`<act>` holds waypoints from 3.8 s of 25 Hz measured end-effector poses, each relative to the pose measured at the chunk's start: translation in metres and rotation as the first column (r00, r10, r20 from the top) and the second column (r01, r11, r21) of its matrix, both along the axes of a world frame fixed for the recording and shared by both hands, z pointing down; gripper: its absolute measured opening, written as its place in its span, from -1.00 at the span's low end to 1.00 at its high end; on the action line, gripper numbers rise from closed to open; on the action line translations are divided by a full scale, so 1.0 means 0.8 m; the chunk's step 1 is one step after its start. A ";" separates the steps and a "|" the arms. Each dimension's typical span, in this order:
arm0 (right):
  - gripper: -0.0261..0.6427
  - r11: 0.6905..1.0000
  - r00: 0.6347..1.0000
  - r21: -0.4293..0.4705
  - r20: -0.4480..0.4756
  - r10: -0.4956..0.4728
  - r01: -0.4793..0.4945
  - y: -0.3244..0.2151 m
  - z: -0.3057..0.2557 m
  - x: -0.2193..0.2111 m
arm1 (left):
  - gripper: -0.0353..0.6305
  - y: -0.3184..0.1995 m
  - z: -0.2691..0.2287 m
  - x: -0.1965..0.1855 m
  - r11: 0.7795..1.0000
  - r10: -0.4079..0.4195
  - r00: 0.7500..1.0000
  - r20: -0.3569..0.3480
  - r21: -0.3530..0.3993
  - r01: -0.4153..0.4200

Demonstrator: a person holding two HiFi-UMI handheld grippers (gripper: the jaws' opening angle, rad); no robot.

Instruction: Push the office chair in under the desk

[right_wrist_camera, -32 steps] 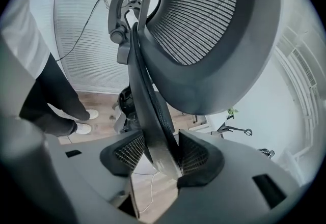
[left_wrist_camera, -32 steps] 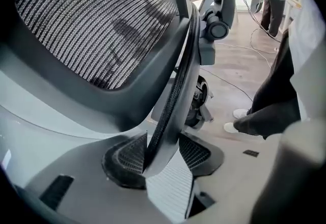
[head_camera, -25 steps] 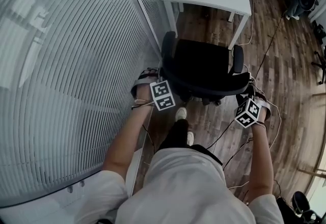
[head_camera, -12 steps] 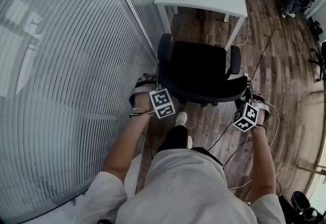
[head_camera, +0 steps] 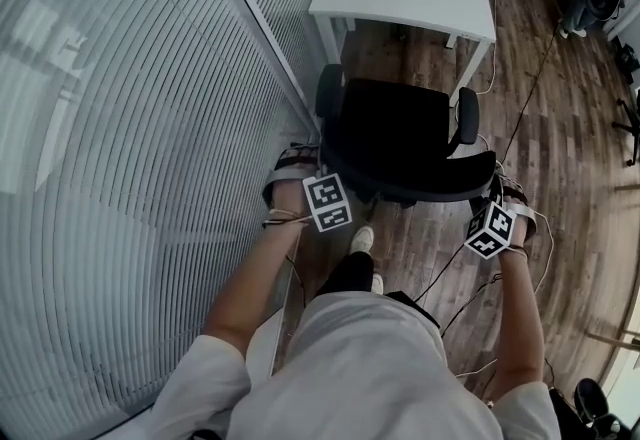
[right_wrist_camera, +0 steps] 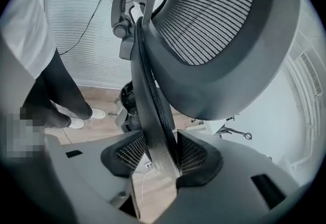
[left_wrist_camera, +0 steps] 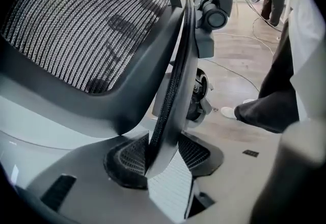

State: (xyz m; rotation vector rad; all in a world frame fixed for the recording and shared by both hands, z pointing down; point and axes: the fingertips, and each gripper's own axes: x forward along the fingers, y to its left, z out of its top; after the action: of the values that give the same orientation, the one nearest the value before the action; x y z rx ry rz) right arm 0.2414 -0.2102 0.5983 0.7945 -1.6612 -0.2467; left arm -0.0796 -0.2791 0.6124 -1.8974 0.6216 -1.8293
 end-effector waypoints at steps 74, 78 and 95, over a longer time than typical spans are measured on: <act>-0.28 0.999 0.999 0.016 0.003 0.035 -0.035 -0.375 0.002 0.060 | -0.31 -0.373 0.002 0.057 0.998 0.029 1.000 0.001 0.054 -0.029; -0.28 0.999 1.000 0.020 0.009 0.030 -0.030 -0.390 0.002 0.066 | -0.31 -0.386 0.003 0.063 0.998 0.023 1.000 0.003 0.055 -0.023; -0.28 1.000 1.000 0.021 0.026 -0.009 0.008 -0.478 0.005 0.087 | -0.31 -0.471 0.008 0.082 0.997 -0.035 0.999 0.021 0.065 0.033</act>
State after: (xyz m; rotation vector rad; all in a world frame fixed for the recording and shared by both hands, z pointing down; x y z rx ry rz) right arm 0.3107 -0.5927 0.6026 0.8097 -1.6891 -0.2614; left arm -0.0144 -0.6560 0.6185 -1.8326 0.7013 -1.8265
